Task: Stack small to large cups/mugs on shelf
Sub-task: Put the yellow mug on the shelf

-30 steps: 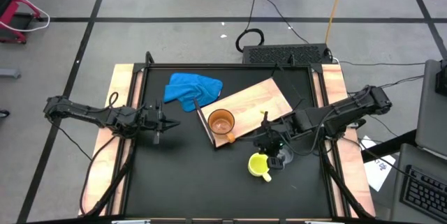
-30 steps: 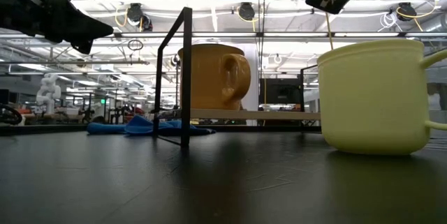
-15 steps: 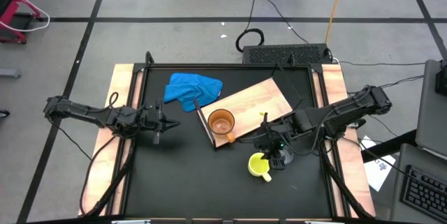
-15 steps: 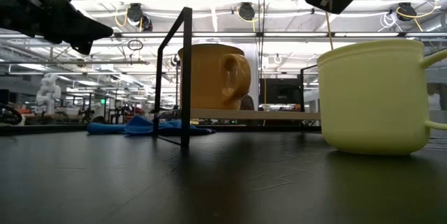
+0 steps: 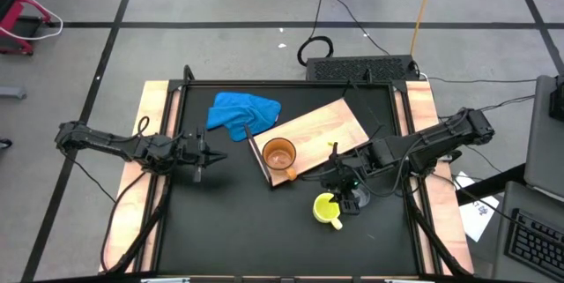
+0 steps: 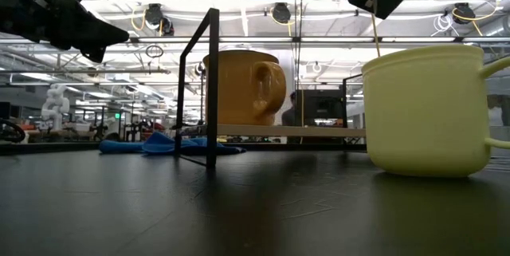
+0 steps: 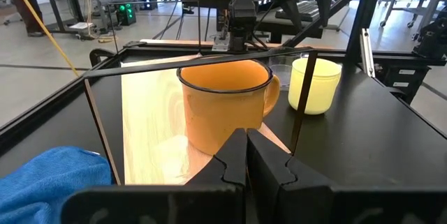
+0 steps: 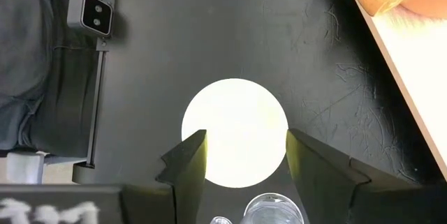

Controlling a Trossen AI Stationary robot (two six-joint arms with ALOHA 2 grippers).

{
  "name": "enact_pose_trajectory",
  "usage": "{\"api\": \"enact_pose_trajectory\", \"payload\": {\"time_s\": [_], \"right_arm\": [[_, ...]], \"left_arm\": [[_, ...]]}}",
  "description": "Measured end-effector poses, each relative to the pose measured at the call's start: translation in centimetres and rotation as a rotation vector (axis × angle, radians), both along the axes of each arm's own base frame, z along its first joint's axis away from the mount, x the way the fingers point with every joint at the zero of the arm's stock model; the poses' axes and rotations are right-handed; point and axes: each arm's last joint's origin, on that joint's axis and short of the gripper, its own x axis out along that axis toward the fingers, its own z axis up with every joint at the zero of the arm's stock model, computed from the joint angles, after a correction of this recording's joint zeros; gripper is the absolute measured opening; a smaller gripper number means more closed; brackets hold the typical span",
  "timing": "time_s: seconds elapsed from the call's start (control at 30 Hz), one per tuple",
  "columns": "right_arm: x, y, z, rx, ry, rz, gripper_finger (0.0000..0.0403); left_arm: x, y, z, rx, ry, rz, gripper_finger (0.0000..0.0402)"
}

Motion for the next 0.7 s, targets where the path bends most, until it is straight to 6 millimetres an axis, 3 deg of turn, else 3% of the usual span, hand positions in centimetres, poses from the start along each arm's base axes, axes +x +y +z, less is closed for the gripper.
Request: {"api": "enact_pose_trajectory", "payload": {"time_s": [0.5, 0.7], "right_arm": [[0.02, 0.00, -0.04, 0.005, 0.006, -0.016, 0.0185], [0.40, 0.11, -0.99, -0.004, 0.046, -0.024, 0.0185]], "left_arm": [[0.00, 0.00, 0.01, 0.000, -0.001, 0.000, 0.0015], [0.00, 0.00, 0.00, 0.000, 0.000, 0.001, 0.0015]]}}
